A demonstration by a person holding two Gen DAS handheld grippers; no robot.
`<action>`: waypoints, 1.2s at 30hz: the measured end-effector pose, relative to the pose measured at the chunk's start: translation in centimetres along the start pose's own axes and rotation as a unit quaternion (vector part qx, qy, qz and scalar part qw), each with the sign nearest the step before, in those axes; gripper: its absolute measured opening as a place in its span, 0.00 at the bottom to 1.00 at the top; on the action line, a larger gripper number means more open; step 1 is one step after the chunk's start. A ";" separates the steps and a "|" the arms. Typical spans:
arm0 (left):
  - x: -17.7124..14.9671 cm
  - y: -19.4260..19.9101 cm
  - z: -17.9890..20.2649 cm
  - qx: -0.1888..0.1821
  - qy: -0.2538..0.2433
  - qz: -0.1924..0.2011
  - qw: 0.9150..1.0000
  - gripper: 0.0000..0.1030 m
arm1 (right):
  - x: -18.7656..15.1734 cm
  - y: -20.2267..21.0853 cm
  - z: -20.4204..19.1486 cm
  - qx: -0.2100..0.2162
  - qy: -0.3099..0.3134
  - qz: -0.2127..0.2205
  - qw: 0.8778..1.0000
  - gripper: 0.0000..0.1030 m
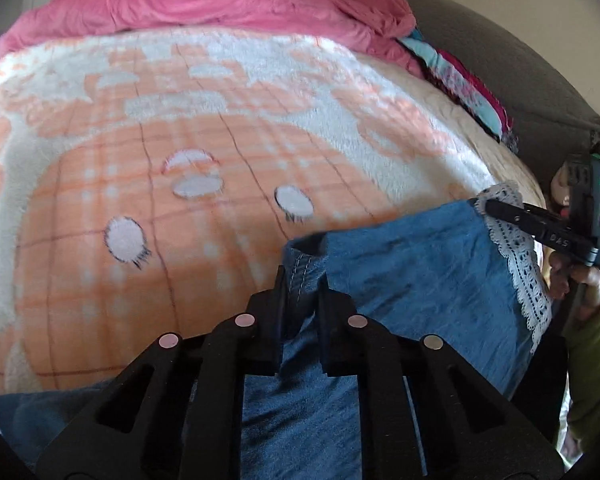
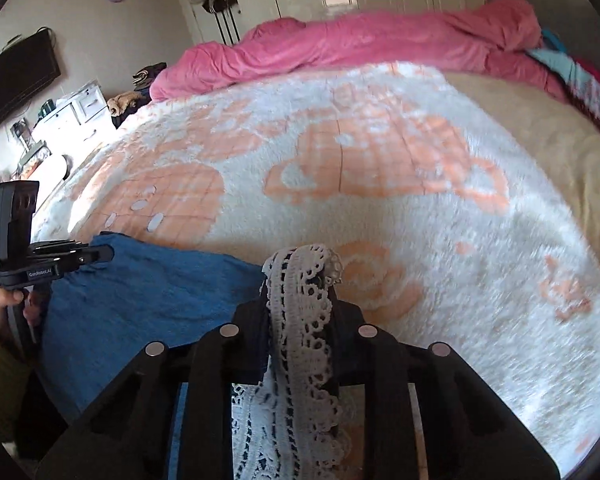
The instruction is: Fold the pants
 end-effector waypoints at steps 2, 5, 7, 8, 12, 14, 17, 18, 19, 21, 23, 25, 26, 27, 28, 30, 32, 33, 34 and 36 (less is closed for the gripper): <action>0.8 0.6 0.2 0.016 -0.013 0.012 1.000 0.06 | 1.2 0.7 -0.3 0.005 0.008 0.016 1.000 0.20; 2.3 0.8 0.1 0.036 -0.012 0.020 0.999 0.06 | 3.5 0.4 -0.9 -0.004 0.031 0.029 0.999 0.20; 3.2 0.5 0.0 0.054 -0.015 0.021 0.998 0.06 | 4.9 -0.6 -0.9 -0.006 0.035 0.022 0.999 0.20; 3.5 0.3 -0.2 0.055 -0.010 0.021 0.998 0.06 | 5.4 -1.2 -0.9 -0.014 0.040 0.019 0.999 0.20; 3.5 -1.6 -1.1 0.072 0.004 0.005 0.997 0.06 | 5.8 -4.8 0.2 -0.035 0.037 -0.020 0.998 0.20; 2.6 -2.9 -1.6 0.080 0.008 -0.008 0.997 0.08 | 5.0 -6.6 0.8 -0.050 0.034 -0.043 0.997 0.20; 1.7 -3.5 -2.2 0.072 0.019 -0.005 0.997 0.10 | 3.8 -8.2 1.3 -0.071 0.038 -0.056 0.995 0.22; 1.6 -3.4 -2.4 0.067 0.024 -0.003 0.997 0.10 | 3.7 -8.2 1.2 -0.080 0.045 -0.049 0.995 0.29; 1.6 -3.4 -2.5 0.065 0.026 -0.002 0.998 0.11 | 3.6 -8.2 1.2 -0.098 0.050 -0.043 0.993 0.36; 1.5 -3.3 -2.6 0.064 0.028 0.000 0.998 0.12 | 3.4 -7.9 1.2 -0.110 0.051 -0.033 0.992 0.50; 1.5 -3.0 -2.7 0.067 0.033 0.008 0.997 0.21 | 3.2 -6.9 1.8 -0.114 0.035 -0.005 0.993 0.56; 1.4 -1.8 -2.6 0.086 0.037 0.024 0.995 0.40 | 3.2 -5.0 2.7 -0.105 0.012 0.033 0.994 0.60; 1.2 -1.3 -2.4 0.088 0.037 0.029 0.995 0.49 | 3.0 -4.1 3.1 -0.103 0.000 0.046 0.994 0.63; 1.0 -0.5 -2.2 0.087 0.035 0.037 0.995 0.48 | 2.8 -3.2 3.5 -0.104 -0.011 0.058 0.993 0.65; 0.7 0.2 -2.1 0.087 0.034 0.042 0.995 0.48 | 2.4 -2.2 3.8 -0.099 -0.023 0.069 0.992 0.65; -0.1 1.6 -1.7 0.102 0.032 0.046 0.993 0.48 | 1.5 -0.7 4.1 -0.090 -0.043 0.076 0.992 0.66; -0.6 2.7 -1.5 0.099 0.030 0.052 0.993 0.51 | 0.4 0.7 4.2 -0.080 -0.064 0.085 0.991 0.66; -1.1 3.4 -1.3 0.100 0.030 0.054 0.993 0.52 | -0.2 1.3 4.3 -0.073 -0.075 0.087 0.991 0.66; -1.5 4.0 -1.1 0.100 0.031 0.055 0.993 0.55 | -0.9 2.0 4.3 -0.063 -0.089 0.089 0.990 0.66; -2.5 5.0 -0.7 0.099 0.030 0.058 0.993 0.55 | -2.1 3.2 4.5 -0.048 -0.110 0.093 0.988 0.66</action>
Point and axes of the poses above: each gripper's, at about its wrist camera, not at the fingertips, and y roughly against the way its jaws point, z to its right, x to its top, the point moved 1 cm from there along -y, roughly the way its jaws point, and after that the axes turned 4 degrees about -y, right-handed, at the moved point
